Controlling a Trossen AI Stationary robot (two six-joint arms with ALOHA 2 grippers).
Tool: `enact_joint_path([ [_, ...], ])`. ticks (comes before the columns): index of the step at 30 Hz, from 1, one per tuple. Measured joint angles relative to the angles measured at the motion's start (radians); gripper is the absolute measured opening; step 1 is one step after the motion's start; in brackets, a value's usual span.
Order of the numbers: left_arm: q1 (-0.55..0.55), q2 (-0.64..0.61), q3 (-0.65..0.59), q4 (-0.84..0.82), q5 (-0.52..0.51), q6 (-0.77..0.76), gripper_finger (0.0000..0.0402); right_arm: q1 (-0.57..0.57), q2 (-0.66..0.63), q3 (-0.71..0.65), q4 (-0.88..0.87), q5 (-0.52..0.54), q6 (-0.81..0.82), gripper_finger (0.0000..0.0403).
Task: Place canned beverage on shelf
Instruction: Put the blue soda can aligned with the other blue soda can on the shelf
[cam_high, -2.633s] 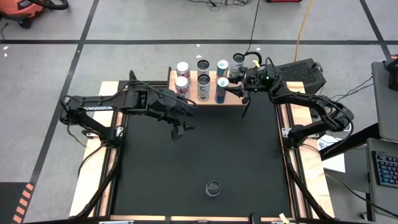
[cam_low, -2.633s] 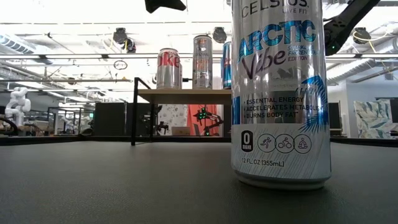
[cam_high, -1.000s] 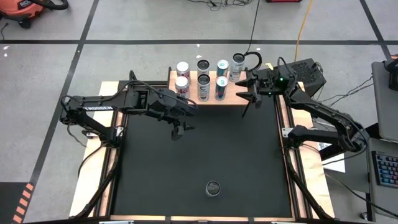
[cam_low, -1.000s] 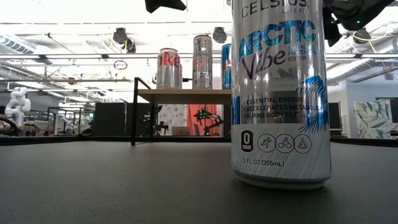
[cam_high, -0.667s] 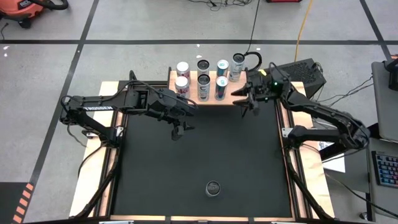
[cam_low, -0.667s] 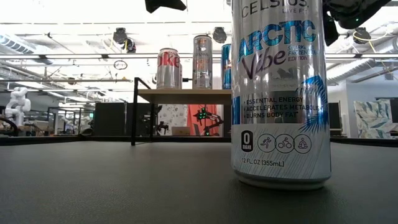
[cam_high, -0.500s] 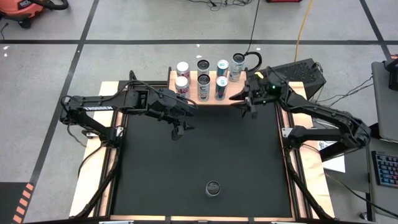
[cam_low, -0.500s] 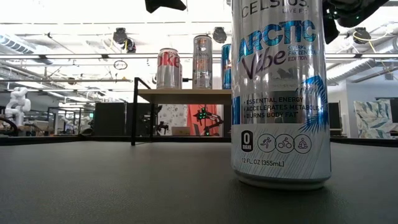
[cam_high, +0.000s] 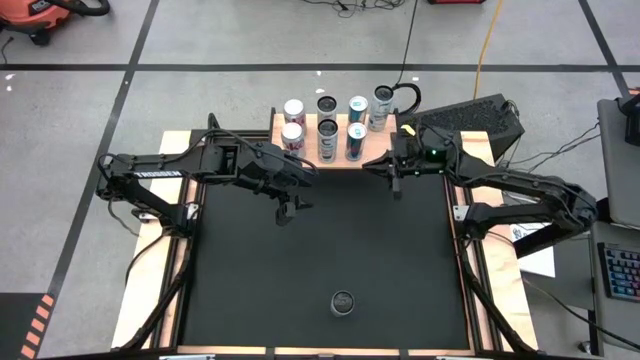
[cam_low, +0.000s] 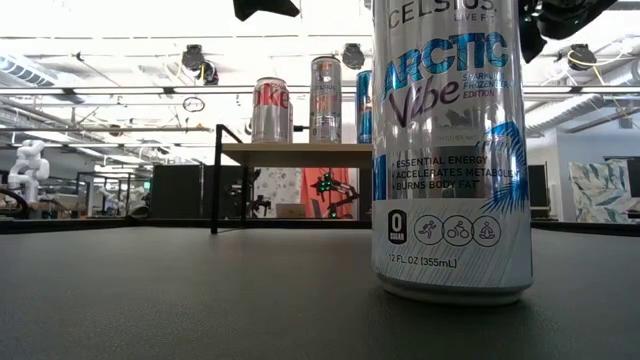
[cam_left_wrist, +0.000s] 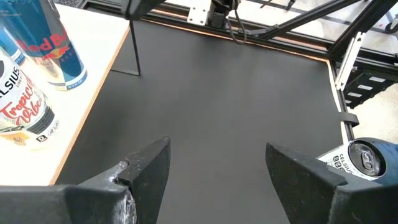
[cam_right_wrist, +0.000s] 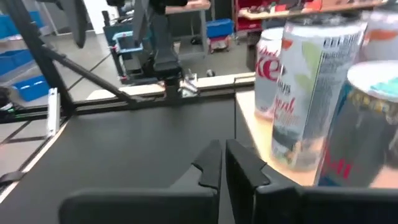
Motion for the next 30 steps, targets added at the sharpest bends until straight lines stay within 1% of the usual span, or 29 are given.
enact_joint_path([
  [3, 0.0, 0.0, 0.0, 0.0, 0.0, 0.0, 0.0267, 0.015, 0.025, 0.0, 0.06, 0.039, -0.002, 0.0002],
  [7, 0.0, 0.0, 0.0, 0.0, 0.0, 0.0, 0.0267, 0.022, 0.069, 0.0, 0.113, 0.045, 0.005, 0.0001],
  [9, 0.0, 0.0, 0.0, 0.0, 0.0, 0.0, 0.0267, 0.026, 0.092, 0.0, 0.147, 0.082, 0.006, 0.0001],
  [13, 0.0, 0.0, 0.0, 0.0, 0.0, 0.0, 0.0267, 0.047, 0.128, 0.0, 0.163, 0.216, 0.0, 0.0001],
  [15, 0.0, 0.0, 0.0, 0.0, 0.0, 0.0, 0.0267, 0.062, 0.135, 0.0, 0.172, 0.267, -0.007, 0.0001],
  [17, 0.0, 0.0, 0.0, 0.0, 0.0, 0.0, 0.0267, 0.075, 0.142, 0.0, 0.186, 0.294, -0.009, 0.0],
  [21, 0.0, 0.0, 0.0, 0.0, 0.0, 0.0, 0.0267, 0.086, 0.147, 0.0, 0.211, 0.306, -0.009, 0.0],
  [26, 0.0, 0.0, 0.0, 0.0, 0.0, 0.0, 0.0267, 0.098, 0.146, 0.0, 0.211, 0.419, -0.009, 0.0],
  [30, 0.0, 0.0, 0.0, 0.0, 0.0, 0.0, 0.0267, 0.099, 0.146, 0.0, 0.21, 0.429, -0.009, 0.0],
])
